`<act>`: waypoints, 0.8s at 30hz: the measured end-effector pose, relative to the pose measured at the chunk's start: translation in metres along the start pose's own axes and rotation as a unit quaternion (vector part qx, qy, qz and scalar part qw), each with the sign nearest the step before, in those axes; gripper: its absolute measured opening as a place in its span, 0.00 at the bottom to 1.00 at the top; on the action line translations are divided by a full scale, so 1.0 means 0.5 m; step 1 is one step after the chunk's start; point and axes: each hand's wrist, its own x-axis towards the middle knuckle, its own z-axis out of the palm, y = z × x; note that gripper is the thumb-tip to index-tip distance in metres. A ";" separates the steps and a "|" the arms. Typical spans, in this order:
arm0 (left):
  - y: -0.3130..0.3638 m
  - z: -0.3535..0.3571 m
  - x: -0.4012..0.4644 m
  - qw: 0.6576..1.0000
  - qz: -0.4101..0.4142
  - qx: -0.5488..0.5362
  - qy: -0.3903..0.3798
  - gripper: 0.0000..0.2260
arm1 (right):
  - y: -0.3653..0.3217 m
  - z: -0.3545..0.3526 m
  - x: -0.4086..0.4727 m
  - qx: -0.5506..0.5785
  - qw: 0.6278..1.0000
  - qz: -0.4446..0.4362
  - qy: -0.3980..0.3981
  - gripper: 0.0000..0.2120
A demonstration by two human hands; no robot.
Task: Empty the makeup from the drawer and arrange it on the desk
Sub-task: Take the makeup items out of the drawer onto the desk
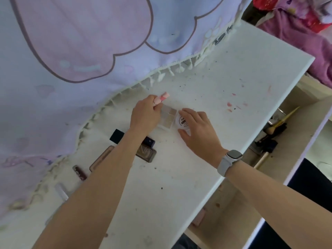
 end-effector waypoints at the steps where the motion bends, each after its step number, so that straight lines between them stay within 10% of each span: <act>1: -0.003 -0.003 0.012 1.000 -0.003 0.009 0.010 0.10 | -0.004 0.005 0.010 -0.006 1.000 0.008 0.006 0.23; 13: -0.048 -0.022 -0.011 0.993 -0.004 0.078 0.088 0.08 | -0.007 0.007 0.018 0.020 0.999 0.043 -0.001 0.24; 18: -0.068 -0.055 -0.029 0.979 0.196 0.022 -0.043 0.13 | -0.010 0.007 0.006 0.042 0.997 0.057 0.009 0.23; 24: -0.084 -0.072 -0.012 0.974 0.169 0.063 -0.137 0.11 | -0.009 0.007 -0.003 0.038 0.997 0.070 0.002 0.25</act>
